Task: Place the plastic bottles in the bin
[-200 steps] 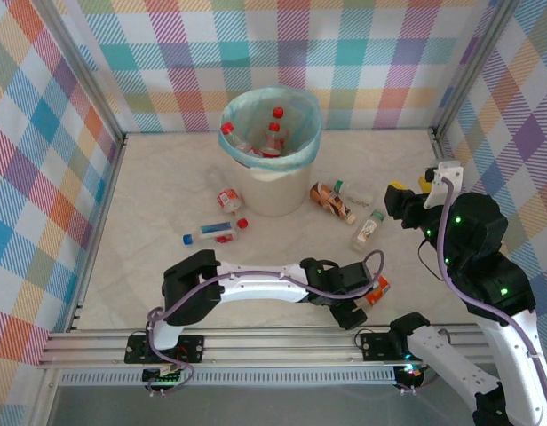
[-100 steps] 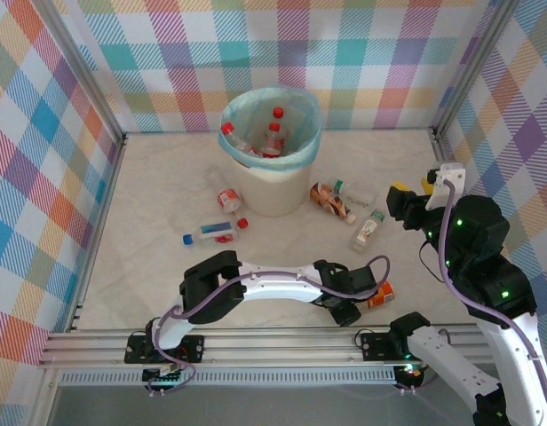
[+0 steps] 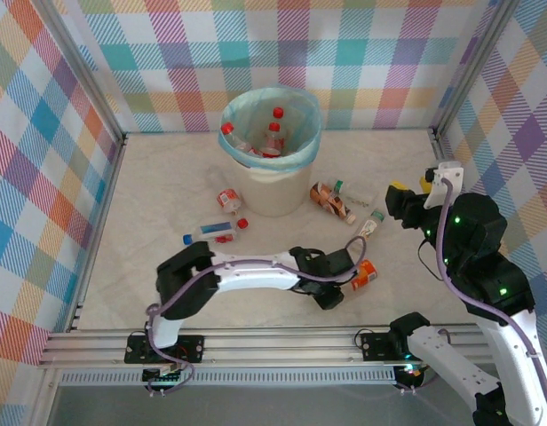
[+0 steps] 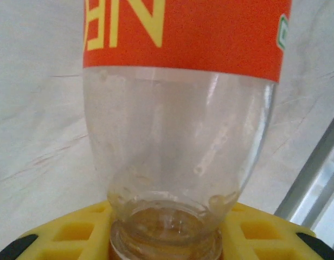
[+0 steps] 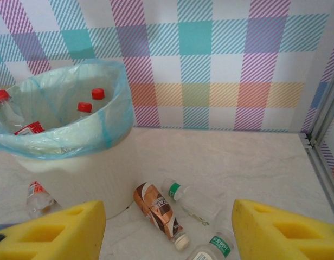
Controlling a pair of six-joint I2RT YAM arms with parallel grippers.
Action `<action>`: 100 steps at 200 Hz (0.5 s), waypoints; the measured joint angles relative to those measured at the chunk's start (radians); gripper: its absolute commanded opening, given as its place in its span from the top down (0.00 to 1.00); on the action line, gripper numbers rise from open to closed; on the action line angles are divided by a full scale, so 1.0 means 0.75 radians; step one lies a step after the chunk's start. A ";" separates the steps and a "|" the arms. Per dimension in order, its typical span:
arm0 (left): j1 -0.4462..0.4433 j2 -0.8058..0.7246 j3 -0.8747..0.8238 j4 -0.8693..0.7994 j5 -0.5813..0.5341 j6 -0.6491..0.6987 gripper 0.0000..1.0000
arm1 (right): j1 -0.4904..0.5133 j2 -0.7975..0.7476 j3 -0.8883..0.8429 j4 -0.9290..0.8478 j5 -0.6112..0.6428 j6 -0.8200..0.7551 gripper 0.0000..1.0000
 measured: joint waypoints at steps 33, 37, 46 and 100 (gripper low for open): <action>0.055 -0.320 -0.126 0.098 -0.101 -0.002 0.67 | 0.000 0.075 0.025 0.022 -0.120 0.006 0.33; 0.062 -0.363 -0.138 0.115 -0.114 -0.002 0.67 | 0.000 0.086 0.030 0.027 -0.147 0.013 0.32; 0.076 -0.449 -0.164 0.146 -0.142 -0.002 0.67 | -0.001 0.114 0.040 0.046 -0.215 0.026 0.30; 0.157 -0.847 -0.271 0.288 -0.249 -0.006 0.66 | 0.000 0.330 0.149 0.203 -0.768 0.182 0.17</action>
